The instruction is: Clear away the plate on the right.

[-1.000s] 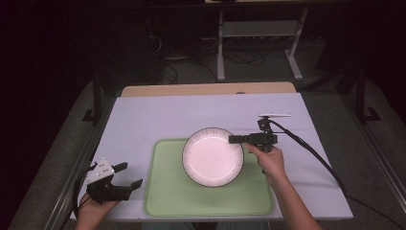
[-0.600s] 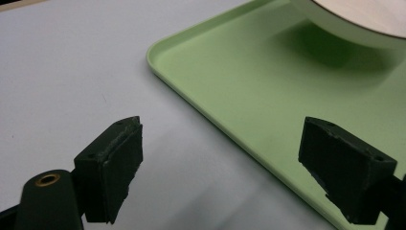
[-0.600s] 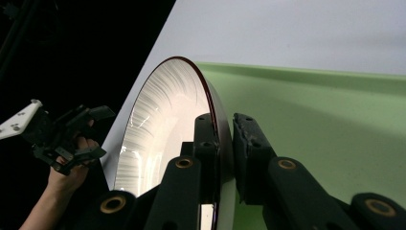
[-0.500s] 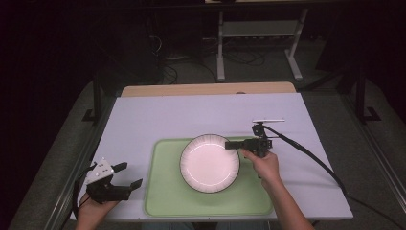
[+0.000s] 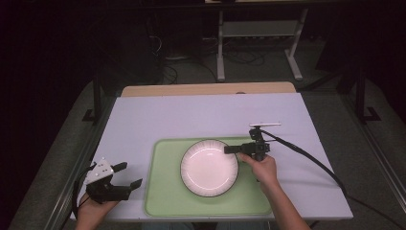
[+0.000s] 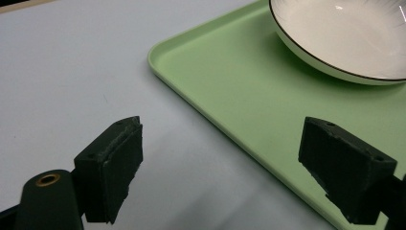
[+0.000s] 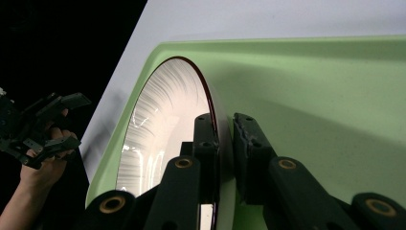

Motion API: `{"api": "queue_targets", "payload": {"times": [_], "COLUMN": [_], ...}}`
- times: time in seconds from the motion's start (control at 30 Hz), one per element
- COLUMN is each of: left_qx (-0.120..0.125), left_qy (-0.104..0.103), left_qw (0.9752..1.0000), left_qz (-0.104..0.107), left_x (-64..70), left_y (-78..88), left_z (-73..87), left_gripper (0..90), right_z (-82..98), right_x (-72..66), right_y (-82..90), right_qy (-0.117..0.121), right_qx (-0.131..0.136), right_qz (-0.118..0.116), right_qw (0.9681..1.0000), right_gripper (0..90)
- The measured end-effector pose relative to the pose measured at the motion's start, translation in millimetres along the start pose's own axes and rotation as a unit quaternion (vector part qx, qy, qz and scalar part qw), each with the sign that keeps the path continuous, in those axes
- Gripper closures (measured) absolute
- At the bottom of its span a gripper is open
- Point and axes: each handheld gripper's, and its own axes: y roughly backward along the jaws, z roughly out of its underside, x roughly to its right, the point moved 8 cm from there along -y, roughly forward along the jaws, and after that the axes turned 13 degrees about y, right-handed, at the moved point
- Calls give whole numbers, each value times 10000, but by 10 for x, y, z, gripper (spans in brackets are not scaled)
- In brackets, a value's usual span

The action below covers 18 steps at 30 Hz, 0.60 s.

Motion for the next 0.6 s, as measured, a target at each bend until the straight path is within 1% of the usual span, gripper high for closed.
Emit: {"api": "queue_targets", "payload": {"times": [0.13,0.23,0.4,0.5,0.6], "left_qx": [-2,2,-10,-14,-20], "left_qy": [-5,-20,-11,-19,-24], "left_qw": [10000,10000,10000,10000,10000], "left_qz": [2,2,8,10,11], "left_x": [3,5,8,8,9], "left_y": [-1,0,-5,-7,-6], "left_z": [0,-2,2,1,2], "left_gripper": [152,152,152,152,152], "right_z": [29,58,99,135,163], "right_x": [16,40,62,86,104], "right_y": [8,17,32,36,36], "right_qy": [-15,-57,-56,-28,-46], "right_qx": [-40,-94,-240,-376,-412], "right_qz": [-1,40,134,243,285], "right_qw": [10000,9999,9996,9990,9987], "right_gripper": [804,807,813,818,820]}}
